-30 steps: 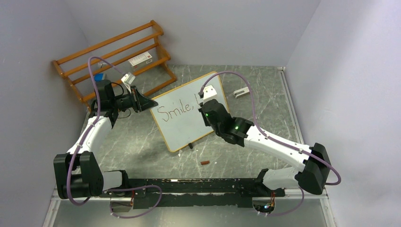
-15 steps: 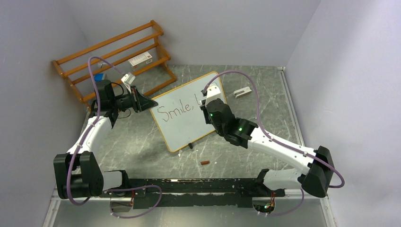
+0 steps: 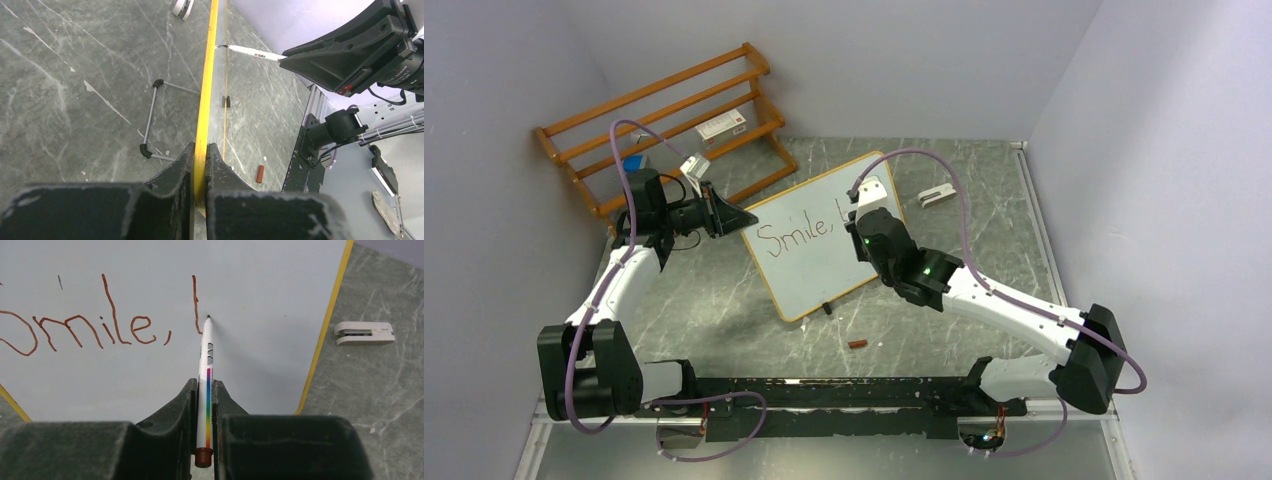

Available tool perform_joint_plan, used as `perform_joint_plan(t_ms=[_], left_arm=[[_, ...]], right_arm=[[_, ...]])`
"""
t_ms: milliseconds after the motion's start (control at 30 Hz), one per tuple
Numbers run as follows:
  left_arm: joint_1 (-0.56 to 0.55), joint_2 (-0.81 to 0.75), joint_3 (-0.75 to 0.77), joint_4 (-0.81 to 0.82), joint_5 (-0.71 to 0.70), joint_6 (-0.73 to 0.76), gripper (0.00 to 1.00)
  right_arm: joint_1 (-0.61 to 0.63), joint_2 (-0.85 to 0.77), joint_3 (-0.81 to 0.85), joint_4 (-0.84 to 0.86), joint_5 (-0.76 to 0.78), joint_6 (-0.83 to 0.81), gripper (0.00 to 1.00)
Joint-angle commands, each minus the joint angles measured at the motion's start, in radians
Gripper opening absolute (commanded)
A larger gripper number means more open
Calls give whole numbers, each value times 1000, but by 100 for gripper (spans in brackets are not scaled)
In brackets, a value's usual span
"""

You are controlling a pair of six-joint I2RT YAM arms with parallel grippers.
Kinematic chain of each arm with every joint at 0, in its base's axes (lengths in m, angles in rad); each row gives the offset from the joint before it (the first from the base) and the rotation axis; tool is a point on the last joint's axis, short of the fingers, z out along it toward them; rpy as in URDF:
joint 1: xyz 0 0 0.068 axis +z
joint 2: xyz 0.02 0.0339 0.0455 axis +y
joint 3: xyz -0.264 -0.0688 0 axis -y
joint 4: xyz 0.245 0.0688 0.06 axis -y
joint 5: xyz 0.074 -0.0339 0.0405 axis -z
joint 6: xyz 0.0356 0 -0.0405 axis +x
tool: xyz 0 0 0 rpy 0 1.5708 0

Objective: Write a sentence on the whiteboard

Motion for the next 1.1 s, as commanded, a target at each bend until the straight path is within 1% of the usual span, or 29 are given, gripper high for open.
perform_joint_plan(t_ms=[0,133,733,1067], left_arm=[[13,31,4,-46,-99,97,5],[13,32,4,-46,-99,98,5],[13,30,2,-46,-99,99,5],[11,30,4,-46,-103,101,5]], right_arm=[[-11,10,-2,12,11,3,0],[-20,13,-6,9,26,12,0],[-26,6,-10,12,-26,19,0],[-26,2,-6,3,-26,20,0]])
